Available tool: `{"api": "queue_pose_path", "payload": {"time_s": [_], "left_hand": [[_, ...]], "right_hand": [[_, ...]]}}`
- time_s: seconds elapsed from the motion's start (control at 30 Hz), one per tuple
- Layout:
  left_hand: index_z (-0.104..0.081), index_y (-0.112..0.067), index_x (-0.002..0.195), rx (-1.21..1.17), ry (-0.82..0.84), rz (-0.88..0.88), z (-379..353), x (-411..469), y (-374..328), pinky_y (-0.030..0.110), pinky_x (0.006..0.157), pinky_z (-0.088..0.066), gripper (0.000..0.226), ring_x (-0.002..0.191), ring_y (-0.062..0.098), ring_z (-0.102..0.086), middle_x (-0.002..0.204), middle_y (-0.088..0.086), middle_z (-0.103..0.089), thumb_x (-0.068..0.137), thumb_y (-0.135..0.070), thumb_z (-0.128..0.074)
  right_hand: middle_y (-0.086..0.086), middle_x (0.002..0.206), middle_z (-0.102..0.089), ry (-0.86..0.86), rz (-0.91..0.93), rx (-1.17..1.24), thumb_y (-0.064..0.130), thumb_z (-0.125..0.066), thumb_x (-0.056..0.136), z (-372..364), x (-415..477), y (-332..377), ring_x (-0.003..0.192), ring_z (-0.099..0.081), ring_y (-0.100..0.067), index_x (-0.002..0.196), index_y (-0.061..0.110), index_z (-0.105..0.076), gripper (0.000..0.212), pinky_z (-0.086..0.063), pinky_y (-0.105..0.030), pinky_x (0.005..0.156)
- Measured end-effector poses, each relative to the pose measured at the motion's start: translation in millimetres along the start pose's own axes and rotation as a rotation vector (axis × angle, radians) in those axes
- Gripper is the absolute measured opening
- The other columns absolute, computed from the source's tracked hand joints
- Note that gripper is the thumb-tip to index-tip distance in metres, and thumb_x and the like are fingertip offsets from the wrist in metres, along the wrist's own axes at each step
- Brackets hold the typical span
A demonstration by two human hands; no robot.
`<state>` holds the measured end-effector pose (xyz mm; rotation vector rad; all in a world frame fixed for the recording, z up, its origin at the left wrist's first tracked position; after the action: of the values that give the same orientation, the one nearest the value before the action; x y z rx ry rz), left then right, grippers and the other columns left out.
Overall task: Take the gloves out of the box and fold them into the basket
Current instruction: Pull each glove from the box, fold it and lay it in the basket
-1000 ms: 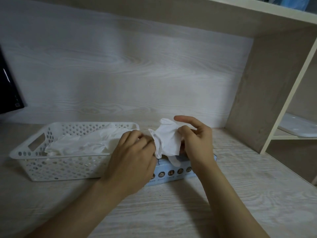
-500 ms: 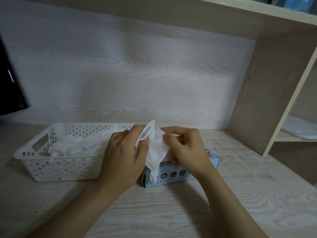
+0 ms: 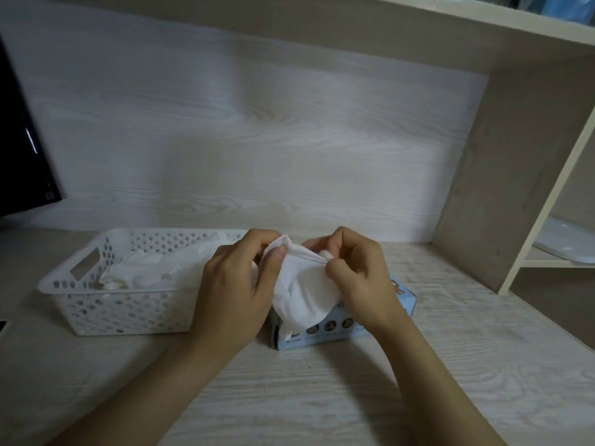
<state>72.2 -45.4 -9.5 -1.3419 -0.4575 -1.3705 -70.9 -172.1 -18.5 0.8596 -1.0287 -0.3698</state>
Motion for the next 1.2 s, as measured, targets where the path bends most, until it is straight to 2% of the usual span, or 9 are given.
{"api": "queue_pose_path", "payload": {"time_s": [0.1,0.2,0.4,0.53,0.63,0.8,0.9,1.0,1.2], "left_hand": [[-0.065,-0.019,0.107,-0.046,-0.019,0.035,3,1,2,0.028,0.072,-0.05,0.014,0.085,0.008,-0.066,0.093,-0.011,-0.071,0.107,-0.024,-0.052],[-0.063,-0.018,0.106,-0.09,-0.066,0.082,10,3,5,0.02,0.07,-0.047,0.016,0.085,0.008,-0.065,0.093,-0.011,-0.069,0.107,-0.018,-0.047],[-0.06,-0.019,0.101,-0.127,-0.083,0.121,14,5,5,0.011,0.064,-0.039,0.018,0.073,0.007,-0.061,0.085,-0.013,-0.066,0.106,-0.012,-0.044],[-0.058,-0.014,0.096,-0.126,-0.124,0.134,19,6,9,0.019,0.054,-0.035,0.013,0.058,0.014,-0.053,0.067,-0.004,-0.057,0.104,-0.016,-0.048],[-0.058,-0.015,0.092,-0.101,-0.129,0.111,22,7,7,0.015,0.053,-0.035,0.013,0.06,0.014,-0.055,0.069,-0.009,-0.057,0.103,-0.023,-0.056],[-0.062,-0.016,0.092,-0.097,-0.106,0.079,19,7,5,0.016,0.05,-0.039,0.015,0.061,0.015,-0.059,0.068,-0.009,-0.059,0.101,-0.028,-0.062],[-0.066,-0.017,0.094,-0.089,-0.102,0.061,22,9,5,0.026,0.053,-0.045,0.016,0.064,0.015,-0.062,0.069,-0.007,-0.063,0.102,-0.03,-0.062],[-0.066,-0.018,0.092,-0.066,-0.107,0.049,25,12,5,0.023,0.051,-0.041,0.016,0.058,0.016,-0.057,0.062,-0.007,-0.057,0.103,-0.029,-0.063],[-0.068,-0.014,0.089,-0.086,-0.141,0.058,36,18,9,0.033,0.05,-0.037,0.017,0.049,0.022,-0.045,0.05,0.001,-0.045,0.104,-0.023,-0.065]], "right_hand": [[-0.007,0.059,-0.043,0.018,0.0,0.044,0.004,-0.062,0.087,-1,-2,7,0.056,-0.038,-0.021,0.089,0.012,-0.054,0.011,-0.032,-0.03,0.053],[-0.004,0.049,-0.043,0.079,-0.025,0.019,-0.004,-0.067,0.091,-5,-4,6,0.046,-0.036,-0.017,0.106,0.017,-0.071,0.026,-0.032,-0.024,0.049],[-0.023,0.053,-0.037,0.252,-0.153,0.21,0.015,-0.074,0.08,-18,-7,-1,0.047,-0.028,-0.036,0.082,0.01,-0.073,0.005,-0.024,-0.036,0.05],[-0.016,0.067,-0.055,0.283,-0.128,0.357,0.011,-0.075,0.074,-18,-7,8,0.054,-0.048,-0.02,0.066,0.011,-0.06,0.017,-0.036,-0.025,0.051],[-0.021,0.091,-0.073,0.218,-0.087,0.32,-0.005,-0.072,0.078,-12,-3,9,0.077,-0.066,-0.03,0.068,0.008,-0.056,0.023,-0.054,-0.036,0.064],[-0.017,0.078,-0.073,0.206,-0.109,0.125,-0.004,-0.079,0.086,-15,-4,0,0.066,-0.064,-0.031,0.102,0.008,-0.077,0.02,-0.052,-0.037,0.062],[-0.01,0.072,-0.073,0.247,-0.072,-0.082,0.005,-0.072,0.083,-22,-5,-4,0.062,-0.064,-0.037,0.083,0.017,-0.081,0.015,-0.05,-0.044,0.055],[0.002,0.067,-0.065,0.196,-0.072,0.005,0.006,-0.066,0.082,-18,-4,0,0.062,-0.058,-0.016,0.071,0.014,-0.074,0.016,-0.044,-0.032,0.058],[-0.02,0.073,-0.063,0.109,-0.179,0.175,0.012,-0.066,0.085,-10,-4,-6,0.07,-0.061,-0.03,0.076,0.003,-0.072,0.014,-0.049,-0.04,0.063]]}}
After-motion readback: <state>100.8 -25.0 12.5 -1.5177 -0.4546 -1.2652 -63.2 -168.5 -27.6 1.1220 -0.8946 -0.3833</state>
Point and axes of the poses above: each hand's wrist, its own x-axis towards the middle knuckle, its own z-axis out of the back of the hand, y = z × x, the point moved 9 cm from there along x, towards the middle knuckle
